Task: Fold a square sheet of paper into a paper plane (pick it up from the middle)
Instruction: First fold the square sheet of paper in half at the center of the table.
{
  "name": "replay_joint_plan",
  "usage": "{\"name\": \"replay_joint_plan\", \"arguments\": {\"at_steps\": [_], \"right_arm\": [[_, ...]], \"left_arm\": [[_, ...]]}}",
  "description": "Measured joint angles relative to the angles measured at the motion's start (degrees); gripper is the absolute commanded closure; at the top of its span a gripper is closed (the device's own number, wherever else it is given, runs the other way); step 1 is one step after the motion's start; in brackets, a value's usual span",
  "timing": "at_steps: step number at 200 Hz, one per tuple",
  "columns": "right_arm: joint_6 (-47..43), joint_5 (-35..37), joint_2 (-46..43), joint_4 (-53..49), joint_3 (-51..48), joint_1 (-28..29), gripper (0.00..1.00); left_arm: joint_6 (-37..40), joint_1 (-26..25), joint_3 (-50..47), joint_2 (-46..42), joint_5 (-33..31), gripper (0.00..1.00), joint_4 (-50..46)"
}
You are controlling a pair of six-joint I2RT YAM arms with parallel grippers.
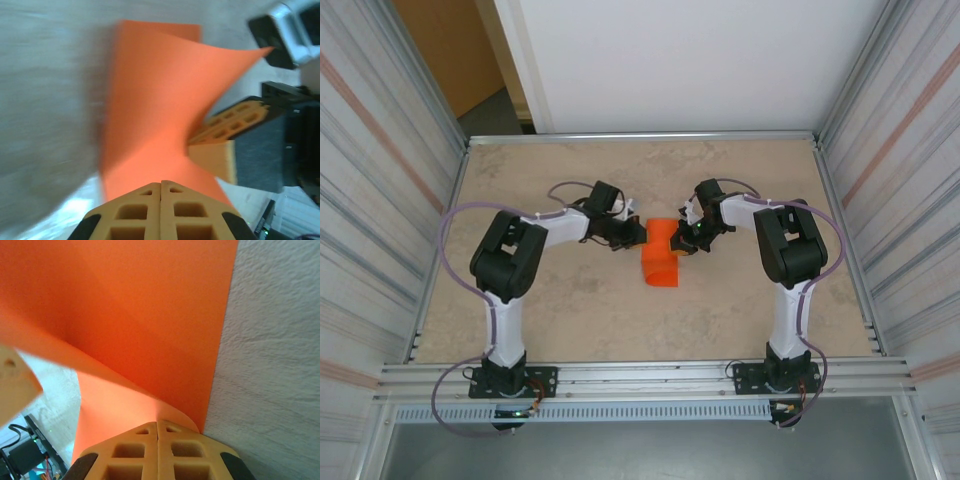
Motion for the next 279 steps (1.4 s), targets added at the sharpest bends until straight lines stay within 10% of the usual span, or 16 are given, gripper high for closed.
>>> {"name": "replay_joint_plan", "arguments": {"at_steps": [133, 203, 279], "right_arm": [[0.00, 0.48, -0.07, -0.04, -0.04, 0.20, 1.00], [0.00, 0.66, -0.11, -0.11, -0.07, 0.26, 1.00], [0.02, 0.92, -0.17, 0.00, -0.17, 0.26, 1.00]], "left_arm": [[0.02, 7.63, -1.05, 1.92, -3.32, 0.98, -0.57], [-0.66, -1.73, 5.95, 4.94, -2.86, 0.97, 2.21], [-1.75, 3.48, 8.66, 9.92, -1.38, 0.98, 2.14]]}}
